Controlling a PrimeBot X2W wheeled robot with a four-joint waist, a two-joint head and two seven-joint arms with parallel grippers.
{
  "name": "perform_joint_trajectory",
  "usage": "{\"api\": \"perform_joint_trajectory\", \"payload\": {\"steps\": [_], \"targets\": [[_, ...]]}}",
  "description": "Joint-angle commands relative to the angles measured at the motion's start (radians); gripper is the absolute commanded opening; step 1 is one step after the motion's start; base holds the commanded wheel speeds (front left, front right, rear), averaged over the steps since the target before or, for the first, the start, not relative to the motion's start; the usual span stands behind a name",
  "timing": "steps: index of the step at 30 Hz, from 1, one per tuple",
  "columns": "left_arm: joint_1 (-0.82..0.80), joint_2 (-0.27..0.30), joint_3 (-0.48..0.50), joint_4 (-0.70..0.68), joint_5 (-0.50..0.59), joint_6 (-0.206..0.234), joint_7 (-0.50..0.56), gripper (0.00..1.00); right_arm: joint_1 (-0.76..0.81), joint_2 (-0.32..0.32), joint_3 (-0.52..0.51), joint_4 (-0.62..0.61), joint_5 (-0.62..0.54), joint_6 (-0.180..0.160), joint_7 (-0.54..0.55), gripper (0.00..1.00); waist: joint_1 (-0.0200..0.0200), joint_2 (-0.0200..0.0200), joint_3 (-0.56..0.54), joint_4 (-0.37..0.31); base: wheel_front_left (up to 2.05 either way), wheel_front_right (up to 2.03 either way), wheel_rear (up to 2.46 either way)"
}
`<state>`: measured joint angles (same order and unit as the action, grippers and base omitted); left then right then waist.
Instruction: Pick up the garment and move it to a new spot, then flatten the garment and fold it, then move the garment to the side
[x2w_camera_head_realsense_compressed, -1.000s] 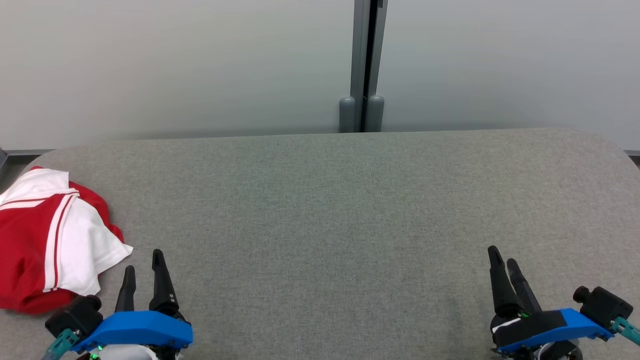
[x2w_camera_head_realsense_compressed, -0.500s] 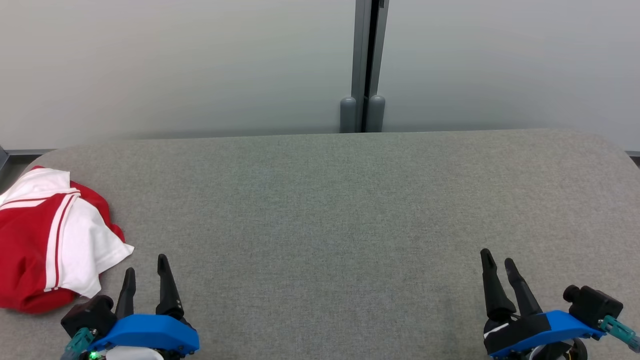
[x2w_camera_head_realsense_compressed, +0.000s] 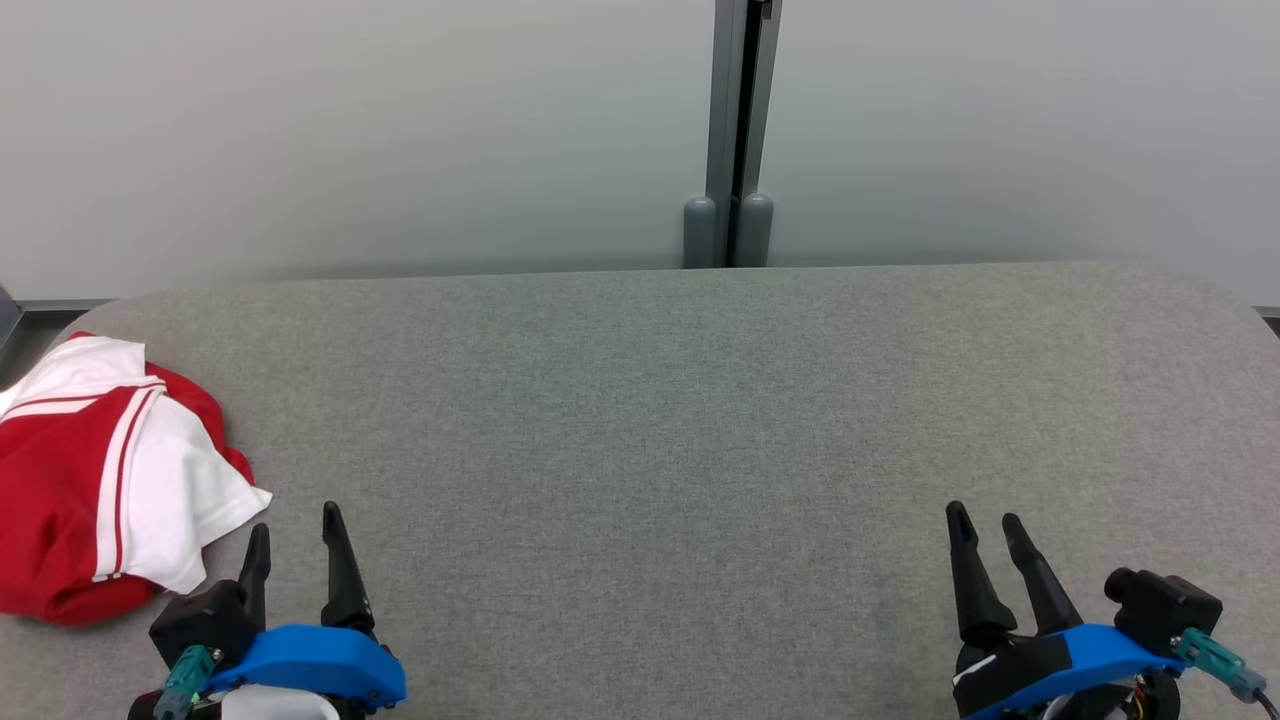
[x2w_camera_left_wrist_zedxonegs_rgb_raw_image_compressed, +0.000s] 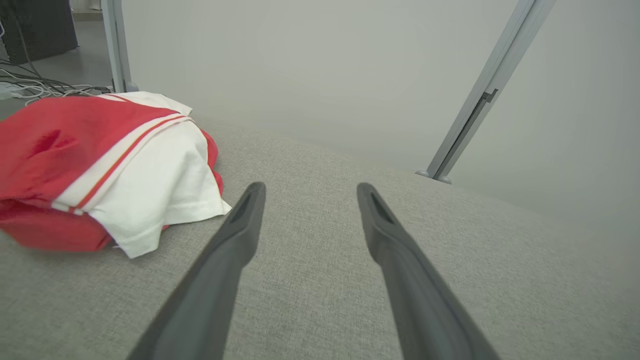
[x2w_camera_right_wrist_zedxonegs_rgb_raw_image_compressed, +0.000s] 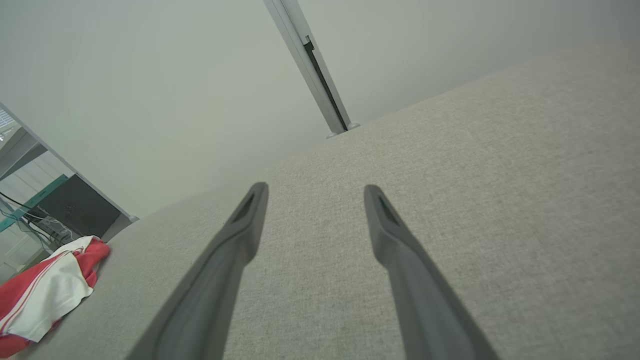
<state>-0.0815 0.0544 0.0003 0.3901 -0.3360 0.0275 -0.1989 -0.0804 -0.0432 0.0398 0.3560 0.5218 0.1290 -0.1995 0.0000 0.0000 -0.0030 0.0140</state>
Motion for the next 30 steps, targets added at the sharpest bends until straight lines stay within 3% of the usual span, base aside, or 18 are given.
{"api": "perform_joint_trajectory", "payload": {"steps": [1, 18, 30], "targets": [[-0.017, 0.005, -0.001, -0.001, 0.022, 0.005, -0.01, 1.0, -0.023, -0.009, 0.004, 0.0, -0.024, 0.002, -0.009, 1.0, 0.0, 0.0, 0.0, 0.001, 0.0, 0.0, 0.0], [-0.001, 0.022, -0.026, 0.01, 0.12, -0.017, -0.017, 1.0, -0.034, -0.01, 0.024, 0.032, -0.155, 0.003, -0.043, 1.0, 0.0, 0.0, -0.005, 0.006, 0.0, 0.0, 0.0], [0.009, 0.036, -0.031, 0.001, 0.192, 0.009, -0.025, 1.0, -0.041, -0.01, 0.036, 0.05, -0.228, 0.003, -0.064, 1.0, 0.0, 0.0, -0.007, 0.014, 0.0, 0.0, 0.0]]}}
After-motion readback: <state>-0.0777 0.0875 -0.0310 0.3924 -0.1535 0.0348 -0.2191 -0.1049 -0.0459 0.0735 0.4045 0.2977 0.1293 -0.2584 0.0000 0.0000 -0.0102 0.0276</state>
